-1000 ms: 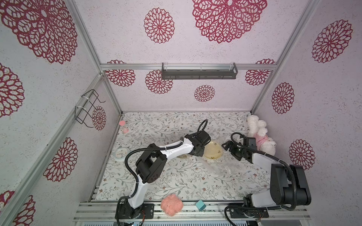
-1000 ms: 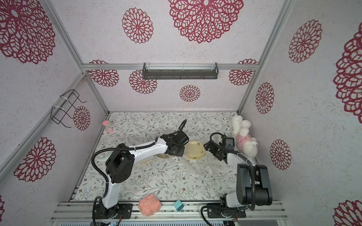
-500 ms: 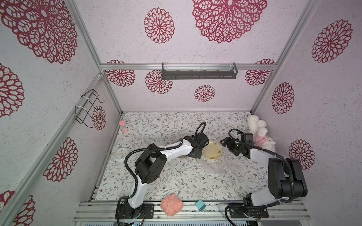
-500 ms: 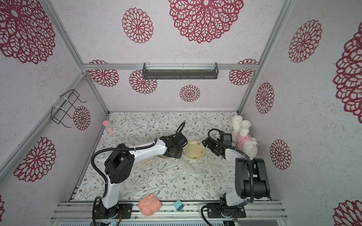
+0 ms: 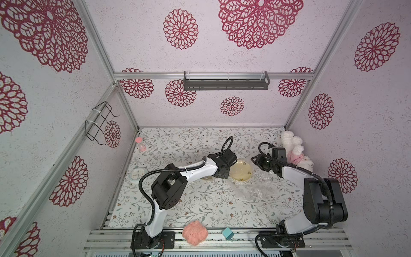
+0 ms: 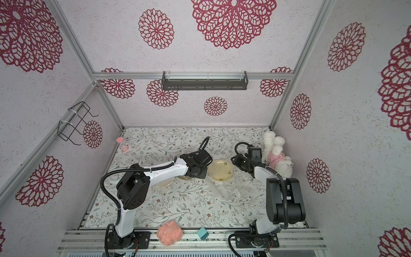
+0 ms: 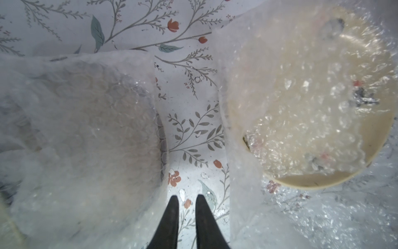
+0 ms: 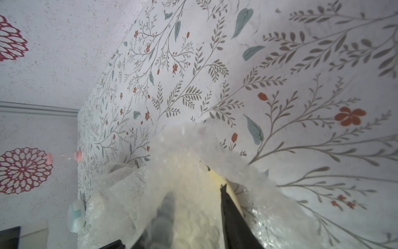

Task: Unpack dinner plates from bubble wrap
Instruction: Unwrap the bubble wrap at the center of the board.

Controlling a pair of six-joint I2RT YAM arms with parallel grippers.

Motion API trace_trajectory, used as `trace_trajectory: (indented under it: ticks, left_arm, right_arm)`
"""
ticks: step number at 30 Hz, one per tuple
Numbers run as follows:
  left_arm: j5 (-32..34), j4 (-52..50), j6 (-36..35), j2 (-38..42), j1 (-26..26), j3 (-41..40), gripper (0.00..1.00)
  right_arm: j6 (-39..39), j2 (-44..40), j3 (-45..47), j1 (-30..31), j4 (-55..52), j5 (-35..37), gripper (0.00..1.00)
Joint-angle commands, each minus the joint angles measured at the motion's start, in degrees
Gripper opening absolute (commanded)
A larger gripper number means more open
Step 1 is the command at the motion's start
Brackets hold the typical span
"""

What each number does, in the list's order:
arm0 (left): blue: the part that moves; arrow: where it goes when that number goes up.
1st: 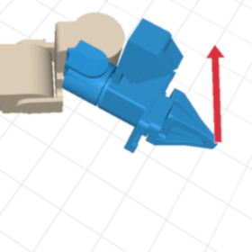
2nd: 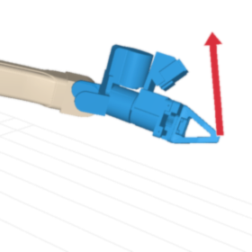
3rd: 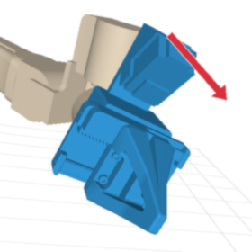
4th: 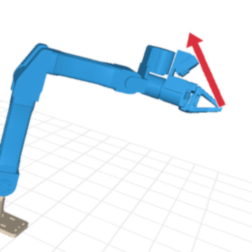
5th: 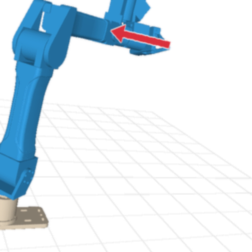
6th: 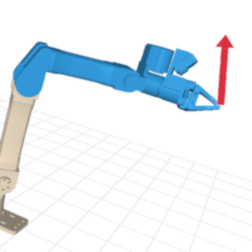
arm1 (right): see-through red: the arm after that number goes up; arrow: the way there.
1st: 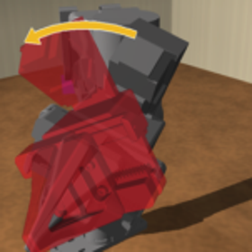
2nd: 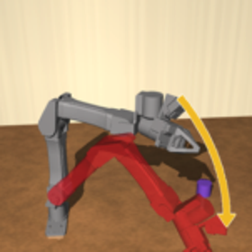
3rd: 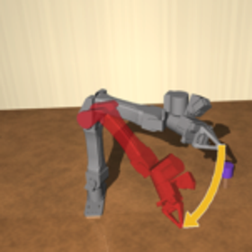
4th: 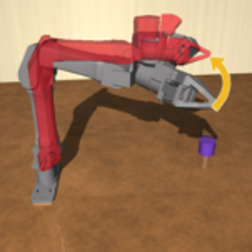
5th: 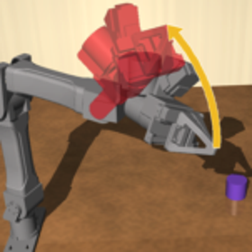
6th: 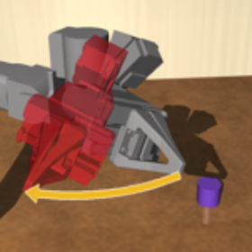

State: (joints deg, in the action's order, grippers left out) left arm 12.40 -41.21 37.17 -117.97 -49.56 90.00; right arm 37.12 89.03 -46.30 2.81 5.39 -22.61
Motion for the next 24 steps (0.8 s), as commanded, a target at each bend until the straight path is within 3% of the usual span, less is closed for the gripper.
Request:
trace_trajectory:
  ticks: [1, 4, 6, 14, 20, 24]
  left_arm:
    - [0.77, 0.83, 1.07, 2.21, 0.52, -0.41, 0.19]
    - [0.95, 0.72, 1.09, 2.83, 0.50, -0.56, 0.19]
    - [1.13, 0.72, 1.07, 3.51, 0.52, -0.53, 0.19]
    - [2.47, 0.68, 0.21, 7.43, 0.59, -0.01, 0.22]
    - [3.18, 0.92, -2.31, 9.46, 1.34, 0.88, 0.36]
    - [2.99, 1.41, -2.95, 10.17, 2.10, 1.36, 0.39]
  right_arm:
    - [0.75, -0.14, -2.50, 0.25, 1.01, 0.05, 0.23]
    - [1.06, 0.98, -4.16, 0.27, 0.89, -0.32, 0.07]
    - [1.68, 1.59, -5.36, 0.25, 1.04, -0.69, 0.02]
    - [7.52, 5.70, -10.82, 0.18, 2.91, -1.73, 0.02]
    - [13.36, 8.61, -14.34, 0.18, 4.88, -1.69, 0.05]
    - [16.04, 10.62, -17.13, 0.09, 5.57, -1.39, 0.08]
